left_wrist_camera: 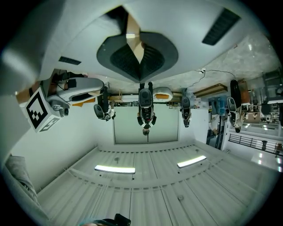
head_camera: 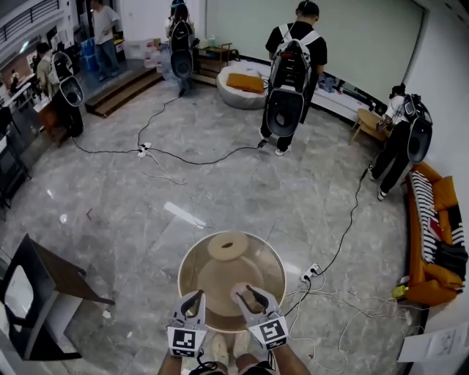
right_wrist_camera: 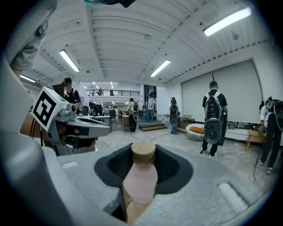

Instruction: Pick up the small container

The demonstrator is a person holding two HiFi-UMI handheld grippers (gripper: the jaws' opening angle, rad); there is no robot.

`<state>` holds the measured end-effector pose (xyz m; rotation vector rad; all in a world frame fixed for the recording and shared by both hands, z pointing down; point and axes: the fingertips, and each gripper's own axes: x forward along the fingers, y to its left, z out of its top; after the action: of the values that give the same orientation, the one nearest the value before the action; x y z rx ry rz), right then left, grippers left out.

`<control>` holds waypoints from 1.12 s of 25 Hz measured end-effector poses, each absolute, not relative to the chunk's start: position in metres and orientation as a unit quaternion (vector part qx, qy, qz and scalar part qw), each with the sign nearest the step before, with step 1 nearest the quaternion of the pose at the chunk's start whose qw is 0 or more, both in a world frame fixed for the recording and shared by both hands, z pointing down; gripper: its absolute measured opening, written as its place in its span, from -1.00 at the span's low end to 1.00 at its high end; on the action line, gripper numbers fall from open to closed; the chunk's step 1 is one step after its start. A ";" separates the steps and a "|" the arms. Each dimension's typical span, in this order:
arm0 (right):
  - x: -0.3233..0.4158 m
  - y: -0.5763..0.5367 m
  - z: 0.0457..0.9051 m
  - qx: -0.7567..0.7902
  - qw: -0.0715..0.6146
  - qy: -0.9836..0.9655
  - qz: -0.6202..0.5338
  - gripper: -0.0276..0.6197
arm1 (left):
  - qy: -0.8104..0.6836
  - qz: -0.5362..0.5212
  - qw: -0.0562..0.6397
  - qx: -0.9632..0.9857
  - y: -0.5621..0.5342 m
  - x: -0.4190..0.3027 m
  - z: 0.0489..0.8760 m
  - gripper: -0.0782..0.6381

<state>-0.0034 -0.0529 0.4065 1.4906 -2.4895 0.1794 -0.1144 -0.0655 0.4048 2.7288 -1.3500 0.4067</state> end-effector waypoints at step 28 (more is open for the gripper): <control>0.031 0.068 0.344 0.583 0.112 -0.804 0.038 -0.50 | -0.416 0.116 0.012 0.902 0.039 -0.134 0.349 -0.73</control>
<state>0.0310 0.0683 0.3438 1.7102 -2.3605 0.1126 -0.1340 0.0392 0.3487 2.8112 -1.2985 0.3623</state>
